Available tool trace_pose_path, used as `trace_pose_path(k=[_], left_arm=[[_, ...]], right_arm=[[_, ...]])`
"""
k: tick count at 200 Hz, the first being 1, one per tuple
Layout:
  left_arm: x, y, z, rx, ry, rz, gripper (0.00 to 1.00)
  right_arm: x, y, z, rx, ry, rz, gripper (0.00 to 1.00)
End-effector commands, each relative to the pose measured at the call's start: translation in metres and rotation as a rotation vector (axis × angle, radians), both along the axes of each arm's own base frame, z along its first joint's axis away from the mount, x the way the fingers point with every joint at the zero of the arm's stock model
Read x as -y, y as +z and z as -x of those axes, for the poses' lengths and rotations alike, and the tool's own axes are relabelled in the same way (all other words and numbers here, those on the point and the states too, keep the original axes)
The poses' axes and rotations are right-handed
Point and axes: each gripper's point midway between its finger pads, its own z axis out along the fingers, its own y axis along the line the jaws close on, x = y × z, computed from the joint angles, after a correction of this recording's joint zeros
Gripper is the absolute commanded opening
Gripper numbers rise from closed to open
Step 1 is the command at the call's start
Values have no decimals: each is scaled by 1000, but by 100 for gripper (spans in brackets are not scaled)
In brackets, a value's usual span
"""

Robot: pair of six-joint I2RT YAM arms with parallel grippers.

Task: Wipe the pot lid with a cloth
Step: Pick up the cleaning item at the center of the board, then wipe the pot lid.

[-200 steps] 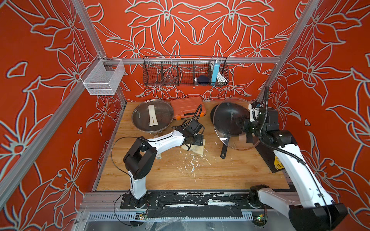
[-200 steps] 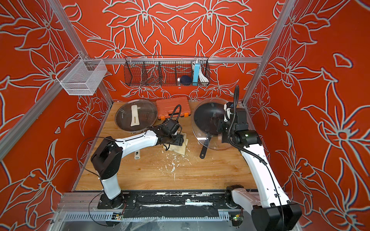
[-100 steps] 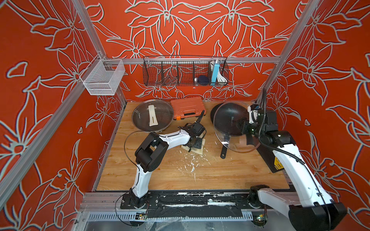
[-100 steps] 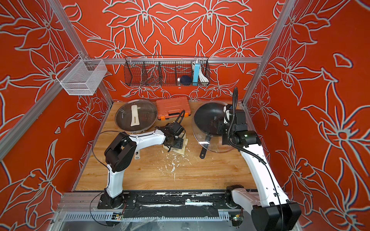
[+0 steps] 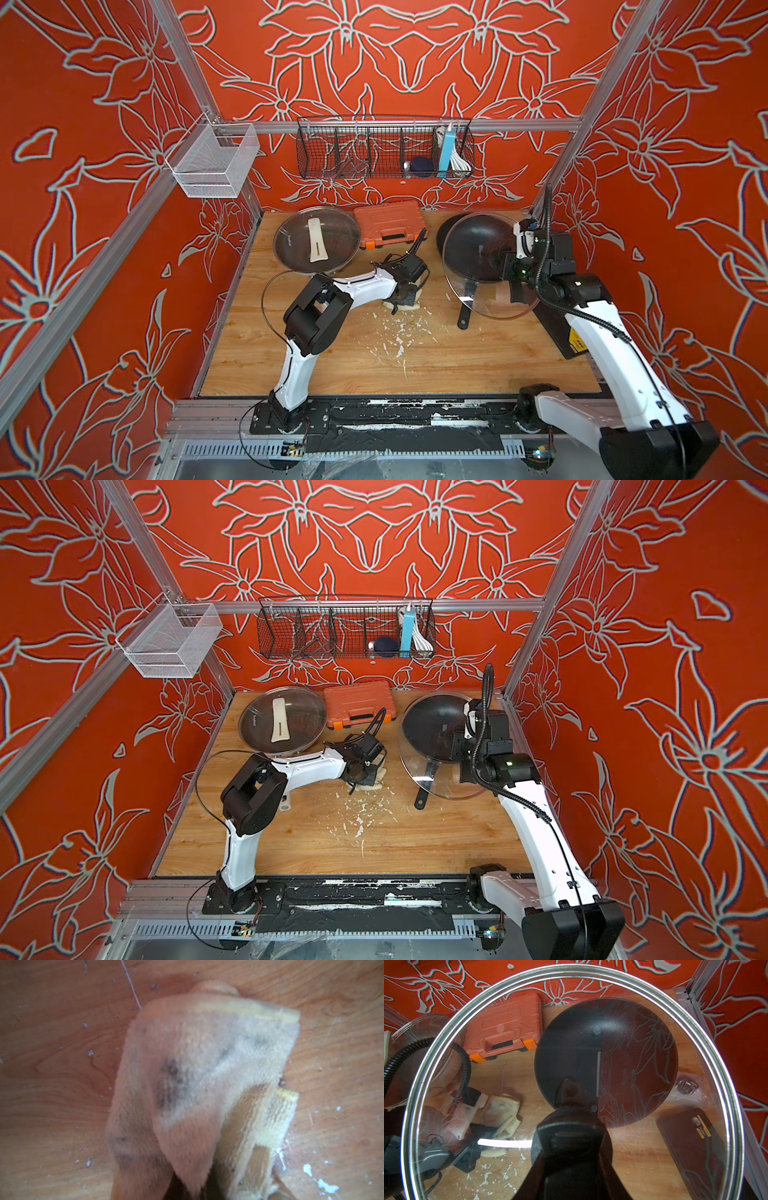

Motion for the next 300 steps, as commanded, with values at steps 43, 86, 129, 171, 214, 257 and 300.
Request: trace_pose_path(k=[43,86,129,171,214,257,300], left_arm=[[0,54,-1,44,107,410,0],[-2,114,-9,85,134,780,0],[-1,180,-6,116,76,1078,0],[6,252,4,141,-4,1382,0],[6,299,8,181,-57,1582,0],[13,314,12,178,-84,1640,0],[40,345,25,179,-188,1688,0]], right_arm=[[-39,61,-8,201,99,-346,0],[-60,80,-6,234,196,-521,0],[-75,98,-5,257,279,-678,0],[-86,117,-1,281,363,-848,0],[-96,127,-4,243,445,-1058,0],[-103,127,-11,190,524,-1241,0],[-110,121,-16,125,593,-1379,0]])
